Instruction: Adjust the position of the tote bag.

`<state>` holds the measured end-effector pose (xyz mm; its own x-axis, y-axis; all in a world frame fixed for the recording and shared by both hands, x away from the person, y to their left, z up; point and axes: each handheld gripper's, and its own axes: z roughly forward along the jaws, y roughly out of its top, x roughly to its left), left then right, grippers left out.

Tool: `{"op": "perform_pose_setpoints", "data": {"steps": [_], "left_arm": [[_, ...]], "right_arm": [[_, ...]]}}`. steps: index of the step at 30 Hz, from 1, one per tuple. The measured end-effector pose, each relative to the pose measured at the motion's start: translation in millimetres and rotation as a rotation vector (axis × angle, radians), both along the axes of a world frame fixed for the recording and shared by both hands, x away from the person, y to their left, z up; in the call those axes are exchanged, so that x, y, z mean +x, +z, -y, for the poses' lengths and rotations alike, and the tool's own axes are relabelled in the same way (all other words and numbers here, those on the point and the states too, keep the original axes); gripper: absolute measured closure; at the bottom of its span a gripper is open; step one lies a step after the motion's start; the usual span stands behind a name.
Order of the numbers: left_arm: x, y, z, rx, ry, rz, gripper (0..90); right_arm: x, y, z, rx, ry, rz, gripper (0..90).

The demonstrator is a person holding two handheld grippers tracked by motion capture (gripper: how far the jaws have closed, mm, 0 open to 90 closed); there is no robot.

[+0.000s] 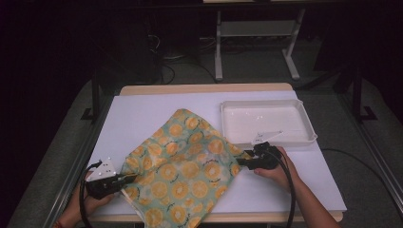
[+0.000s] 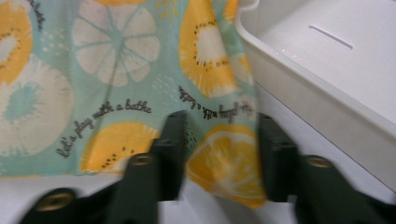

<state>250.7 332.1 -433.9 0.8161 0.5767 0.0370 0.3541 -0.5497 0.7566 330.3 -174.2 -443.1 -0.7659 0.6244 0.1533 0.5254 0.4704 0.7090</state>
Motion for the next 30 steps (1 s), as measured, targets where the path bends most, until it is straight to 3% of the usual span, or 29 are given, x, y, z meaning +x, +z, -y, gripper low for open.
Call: {"op": "perform_pose_setpoints", "data": {"steps": [1,4,11,14,19,24,27,30], "left_arm": [[0.0,-0.1,0.2,0.000,-0.001,0.000,89.6],[-0.5,-0.3,0.3,0.001,-0.002,-0.002,89.6],[-3.6,-0.6,0.8,0.008,-0.005,-0.013,89.6],[-7.1,1.2,3.8,0.035,-0.014,-0.022,89.6],[-14.9,3.2,10.3,0.078,-0.040,-0.024,89.6],[-19.9,2.6,12.6,0.062,-0.042,-0.019,89.6],[-23.2,-0.1,17.9,0.035,-0.041,-0.019,89.6],[-25.6,-0.2,23.6,0.037,-0.040,-0.011,89.6]], "right_arm": [[-1.1,1.7,-0.6,0.001,0.012,0.004,76.8],[-4.2,5.0,-3.6,-0.012,0.027,0.023,86.5],[-7.2,20.3,-8.2,-0.037,0.007,0.097,89.4],[0.0,35.3,-12.9,-0.071,-0.006,0.139,89.7],[22.7,51.5,-27.3,-0.121,-0.013,0.176,89.9],[45.1,63.3,-40.6,-0.166,-0.024,0.199,89.9],[60.2,65.2,-47.0,-0.199,-0.037,0.209,89.9],[75.0,66.2,-54.7,-0.223,-0.048,0.207,90.0]]}}
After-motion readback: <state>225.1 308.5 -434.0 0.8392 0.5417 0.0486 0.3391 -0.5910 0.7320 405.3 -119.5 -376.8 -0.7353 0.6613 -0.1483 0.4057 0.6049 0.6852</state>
